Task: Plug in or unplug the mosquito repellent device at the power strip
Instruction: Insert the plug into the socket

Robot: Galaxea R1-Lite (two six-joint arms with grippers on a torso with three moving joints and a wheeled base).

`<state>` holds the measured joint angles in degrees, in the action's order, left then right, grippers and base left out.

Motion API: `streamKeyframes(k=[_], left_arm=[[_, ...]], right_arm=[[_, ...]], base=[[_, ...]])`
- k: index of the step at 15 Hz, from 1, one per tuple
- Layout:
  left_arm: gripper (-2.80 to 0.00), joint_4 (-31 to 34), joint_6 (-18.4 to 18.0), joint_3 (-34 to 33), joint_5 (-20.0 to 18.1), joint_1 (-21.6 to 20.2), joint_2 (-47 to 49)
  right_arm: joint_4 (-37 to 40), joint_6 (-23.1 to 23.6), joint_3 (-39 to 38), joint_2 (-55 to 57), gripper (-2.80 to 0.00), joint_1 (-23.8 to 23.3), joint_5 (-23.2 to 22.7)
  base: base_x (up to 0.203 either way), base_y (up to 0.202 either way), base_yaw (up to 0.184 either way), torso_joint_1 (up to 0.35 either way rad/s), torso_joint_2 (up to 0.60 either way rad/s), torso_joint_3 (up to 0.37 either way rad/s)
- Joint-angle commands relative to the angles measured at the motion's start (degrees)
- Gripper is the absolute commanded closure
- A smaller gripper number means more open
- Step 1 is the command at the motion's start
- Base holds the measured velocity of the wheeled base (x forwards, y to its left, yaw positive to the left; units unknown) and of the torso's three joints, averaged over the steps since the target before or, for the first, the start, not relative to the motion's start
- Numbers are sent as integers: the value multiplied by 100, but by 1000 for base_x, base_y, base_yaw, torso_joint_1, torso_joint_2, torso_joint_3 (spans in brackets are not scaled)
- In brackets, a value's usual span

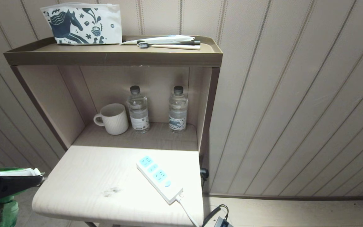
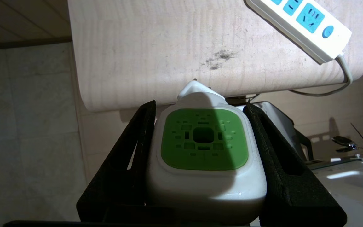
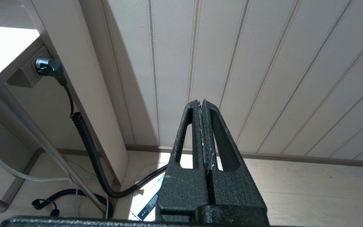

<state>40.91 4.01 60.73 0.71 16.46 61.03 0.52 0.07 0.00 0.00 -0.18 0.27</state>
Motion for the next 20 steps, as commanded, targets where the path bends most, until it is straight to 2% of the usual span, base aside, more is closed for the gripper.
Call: streamKeyframes(k=[1,5,8,10,12,14,15,16,20], left_arm=[[0,22,3,62,-16,39,161],[0,14,-40,507,-19,231,1565],[0,547,-262,1810,-169,338,2617],[0,1418,-344,2890,-493,385,2901],[0,2662,-359,3949,-697,404,3183],[0,4153,-355,4837,-742,413,3656],[0,4560,-377,4957,-699,418,3777],[0,4632,-417,4965,-666,479,3768],[0,4577,-687,4883,-643,1006,4055]], right_arm=[[0,1,0,0,0,1,0],[0,1,0,0,0,1,0],[0,1,0,0,0,1,0],[0,1,0,0,0,1,0],[0,1,0,0,0,1,0],[0,1,0,0,0,1,0],[0,1,0,0,0,1,0],[0,1,0,0,0,1,0],[0,1,0,0,0,1,0]], base=[[0,0,0,0,0,0],[0,0,0,0,0,0],[0,0,0,0,0,0],[0,0,0,0,0,0],[0,0,0,0,0,0],[0,0,0,0,0,0],[0,0,0,0,0,0],[0,0,0,0,0,0],[0,0,0,0,0,0]])
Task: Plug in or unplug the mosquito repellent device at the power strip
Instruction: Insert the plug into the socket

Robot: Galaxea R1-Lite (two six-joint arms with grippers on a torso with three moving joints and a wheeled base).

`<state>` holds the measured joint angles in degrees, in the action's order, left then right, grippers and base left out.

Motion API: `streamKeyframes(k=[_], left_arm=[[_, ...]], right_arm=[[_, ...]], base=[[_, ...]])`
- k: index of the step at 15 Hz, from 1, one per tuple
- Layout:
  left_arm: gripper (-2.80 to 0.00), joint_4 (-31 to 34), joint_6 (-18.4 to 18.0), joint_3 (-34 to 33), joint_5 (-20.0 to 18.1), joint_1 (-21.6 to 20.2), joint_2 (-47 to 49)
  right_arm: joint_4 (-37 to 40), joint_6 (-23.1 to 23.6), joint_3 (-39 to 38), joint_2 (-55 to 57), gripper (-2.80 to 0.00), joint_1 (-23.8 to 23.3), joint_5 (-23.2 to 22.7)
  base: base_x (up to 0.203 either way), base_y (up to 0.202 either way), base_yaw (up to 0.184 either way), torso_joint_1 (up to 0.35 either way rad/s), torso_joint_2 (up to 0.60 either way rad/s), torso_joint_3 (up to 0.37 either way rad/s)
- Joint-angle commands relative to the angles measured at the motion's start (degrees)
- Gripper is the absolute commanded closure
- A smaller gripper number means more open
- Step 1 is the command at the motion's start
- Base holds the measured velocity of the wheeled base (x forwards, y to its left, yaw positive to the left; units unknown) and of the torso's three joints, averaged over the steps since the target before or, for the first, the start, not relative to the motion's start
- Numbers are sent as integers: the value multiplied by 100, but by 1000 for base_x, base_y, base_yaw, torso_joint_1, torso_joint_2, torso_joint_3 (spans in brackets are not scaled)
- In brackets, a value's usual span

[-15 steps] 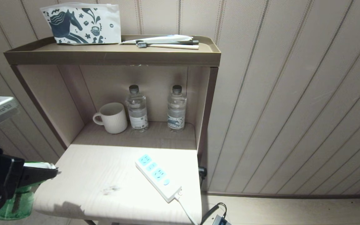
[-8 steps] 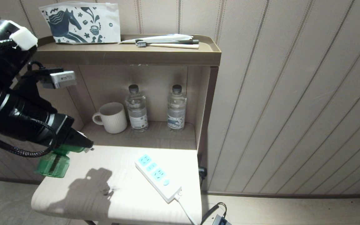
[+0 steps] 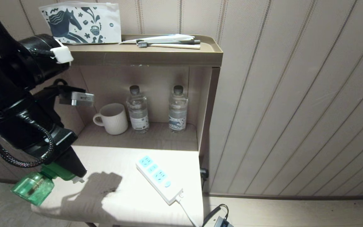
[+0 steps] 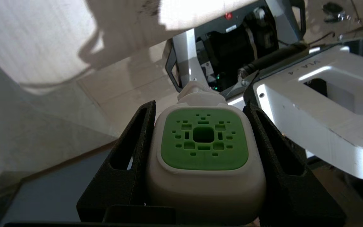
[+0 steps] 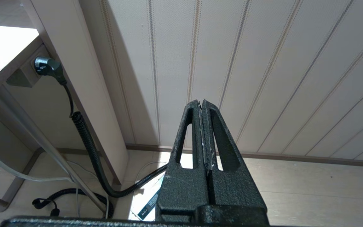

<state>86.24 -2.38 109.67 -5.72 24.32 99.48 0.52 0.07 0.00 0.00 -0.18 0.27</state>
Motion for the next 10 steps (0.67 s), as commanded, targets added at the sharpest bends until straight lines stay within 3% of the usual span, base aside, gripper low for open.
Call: streamKeyframes(k=[1,4,7,10], left_arm=[[0,-14,-97,5,-3,347,305],[0,-848,-235,-82,112,485,758],[0,-1741,-490,9,828,529,1333],[0,-2137,-479,65,1331,780,1695]], right_arm=[[0,1,0,0,0,1,0],[0,1,0,0,0,1,0],[0,1,0,0,0,1,0],[0,1,0,0,0,1,0]], base=[[0,0,0,0,0,0],[0,0,0,0,0,0],[0,0,0,0,0,0],[0,0,0,0,0,0]])
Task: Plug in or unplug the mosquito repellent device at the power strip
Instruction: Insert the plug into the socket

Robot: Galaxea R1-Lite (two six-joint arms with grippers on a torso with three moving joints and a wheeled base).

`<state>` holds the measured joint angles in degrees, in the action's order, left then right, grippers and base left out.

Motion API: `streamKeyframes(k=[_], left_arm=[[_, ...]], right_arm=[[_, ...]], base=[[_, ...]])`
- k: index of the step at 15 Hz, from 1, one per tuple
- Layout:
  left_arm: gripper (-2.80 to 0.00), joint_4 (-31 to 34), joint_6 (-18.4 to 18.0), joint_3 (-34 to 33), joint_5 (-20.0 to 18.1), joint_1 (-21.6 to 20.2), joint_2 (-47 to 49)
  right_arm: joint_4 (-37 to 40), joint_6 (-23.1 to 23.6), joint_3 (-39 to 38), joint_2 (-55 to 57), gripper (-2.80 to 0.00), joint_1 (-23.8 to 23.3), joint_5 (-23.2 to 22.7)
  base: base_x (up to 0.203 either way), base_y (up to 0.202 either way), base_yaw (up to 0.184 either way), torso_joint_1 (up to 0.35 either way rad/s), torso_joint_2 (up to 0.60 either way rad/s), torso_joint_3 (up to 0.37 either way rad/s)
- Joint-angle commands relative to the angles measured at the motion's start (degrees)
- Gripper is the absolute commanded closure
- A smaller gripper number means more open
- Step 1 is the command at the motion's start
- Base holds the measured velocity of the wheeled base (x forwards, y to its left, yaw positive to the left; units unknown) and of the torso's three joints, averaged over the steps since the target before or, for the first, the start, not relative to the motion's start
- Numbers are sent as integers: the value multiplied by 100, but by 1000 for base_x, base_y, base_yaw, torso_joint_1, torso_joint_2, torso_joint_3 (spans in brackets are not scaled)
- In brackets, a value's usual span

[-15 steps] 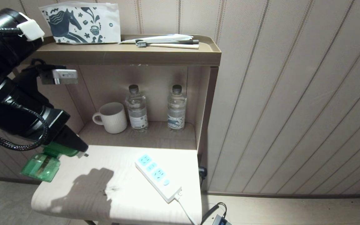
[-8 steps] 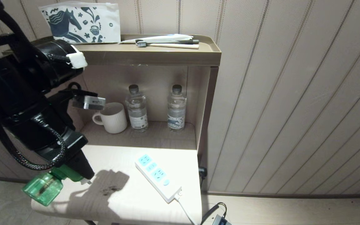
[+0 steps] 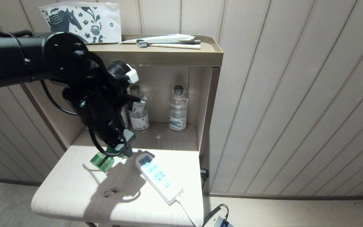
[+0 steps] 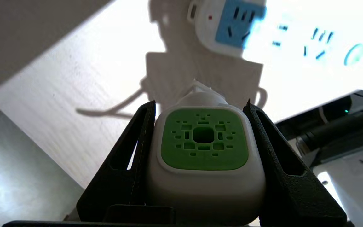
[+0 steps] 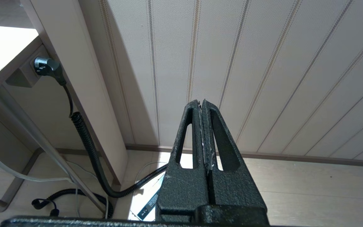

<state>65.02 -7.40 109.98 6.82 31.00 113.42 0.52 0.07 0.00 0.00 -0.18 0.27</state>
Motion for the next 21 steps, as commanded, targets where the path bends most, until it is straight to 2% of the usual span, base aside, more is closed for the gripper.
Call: streamKeyframes(k=[1,3,6,10,14,16,21], left_arm=[[0,-55,82,50,114,172,331],[0,-371,227,53,227,263,382],[0,-570,230,94,259,300,375],[0,-361,297,93,191,591,361],[0,-144,594,93,-68,979,275],[0,-40,793,93,-81,1123,327],[0,177,1125,93,-195,1255,409]], right_arm=[[0,1,0,0,0,1,0],[0,1,0,0,0,1,0],[0,1,0,0,0,1,0],[0,1,0,0,0,1,0],[0,1,0,0,0,1,0],[0,1,0,0,0,1,0],[0,1,0,0,0,1,0]], base=[[0,0,0,0,0,0],[0,0,0,0,0,0],[0,0,0,0,0,0],[0,0,0,0,0,0],[0,0,0,0,0,0],[0,0,0,0,0,0],[0,0,0,0,0,0]])
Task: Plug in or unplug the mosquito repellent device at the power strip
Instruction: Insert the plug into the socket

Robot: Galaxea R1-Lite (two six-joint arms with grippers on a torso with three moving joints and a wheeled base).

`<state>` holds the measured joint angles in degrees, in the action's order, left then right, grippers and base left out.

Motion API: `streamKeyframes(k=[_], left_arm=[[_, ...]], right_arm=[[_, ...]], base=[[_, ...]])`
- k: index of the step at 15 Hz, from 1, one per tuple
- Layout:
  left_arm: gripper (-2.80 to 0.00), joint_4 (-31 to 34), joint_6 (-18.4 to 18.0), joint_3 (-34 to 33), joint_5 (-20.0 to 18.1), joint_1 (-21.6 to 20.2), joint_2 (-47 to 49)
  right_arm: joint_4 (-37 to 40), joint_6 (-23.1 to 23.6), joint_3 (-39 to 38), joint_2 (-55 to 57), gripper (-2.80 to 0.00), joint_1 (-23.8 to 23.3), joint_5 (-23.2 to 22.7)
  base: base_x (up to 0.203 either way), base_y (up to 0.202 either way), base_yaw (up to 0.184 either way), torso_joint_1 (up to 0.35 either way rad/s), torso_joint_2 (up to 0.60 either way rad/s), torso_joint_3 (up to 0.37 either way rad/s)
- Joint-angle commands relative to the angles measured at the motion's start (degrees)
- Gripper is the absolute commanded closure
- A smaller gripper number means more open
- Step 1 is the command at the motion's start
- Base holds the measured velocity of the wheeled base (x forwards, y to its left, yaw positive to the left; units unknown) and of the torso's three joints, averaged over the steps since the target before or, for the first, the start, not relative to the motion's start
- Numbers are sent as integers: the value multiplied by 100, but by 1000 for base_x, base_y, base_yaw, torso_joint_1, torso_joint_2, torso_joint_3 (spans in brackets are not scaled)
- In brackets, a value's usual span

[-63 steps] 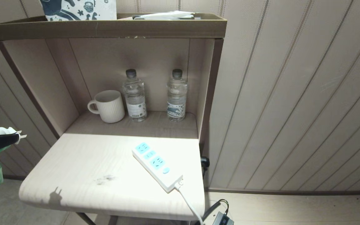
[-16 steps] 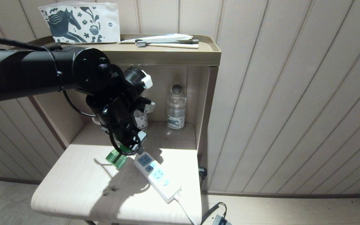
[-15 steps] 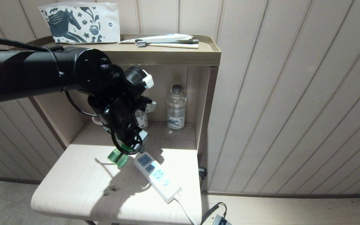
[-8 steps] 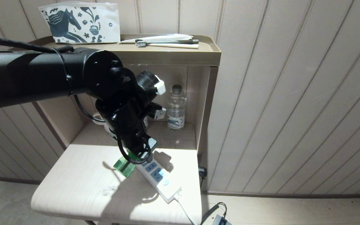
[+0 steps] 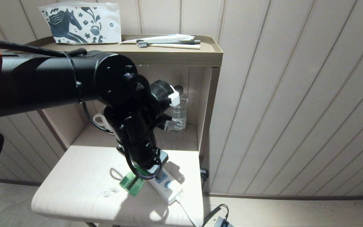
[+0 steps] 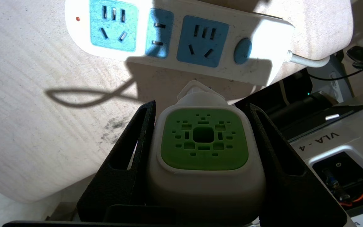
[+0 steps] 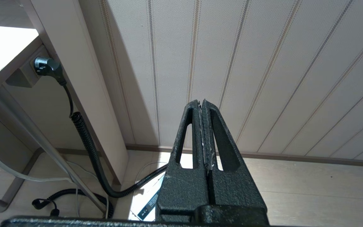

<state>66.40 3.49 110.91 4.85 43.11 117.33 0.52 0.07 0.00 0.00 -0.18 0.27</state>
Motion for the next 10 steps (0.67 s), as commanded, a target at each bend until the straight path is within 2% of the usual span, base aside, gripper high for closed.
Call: streamKeyframes(k=[1,10], left_arm=[[0,31,63,1,-1,74,26],[0,-309,723,10,-1,136,220]], right_arm=[[0,1,0,0,0,1,0],[0,1,0,0,0,1,0]], base=[[0,0,0,0,0,0],[0,0,0,0,0,0]])
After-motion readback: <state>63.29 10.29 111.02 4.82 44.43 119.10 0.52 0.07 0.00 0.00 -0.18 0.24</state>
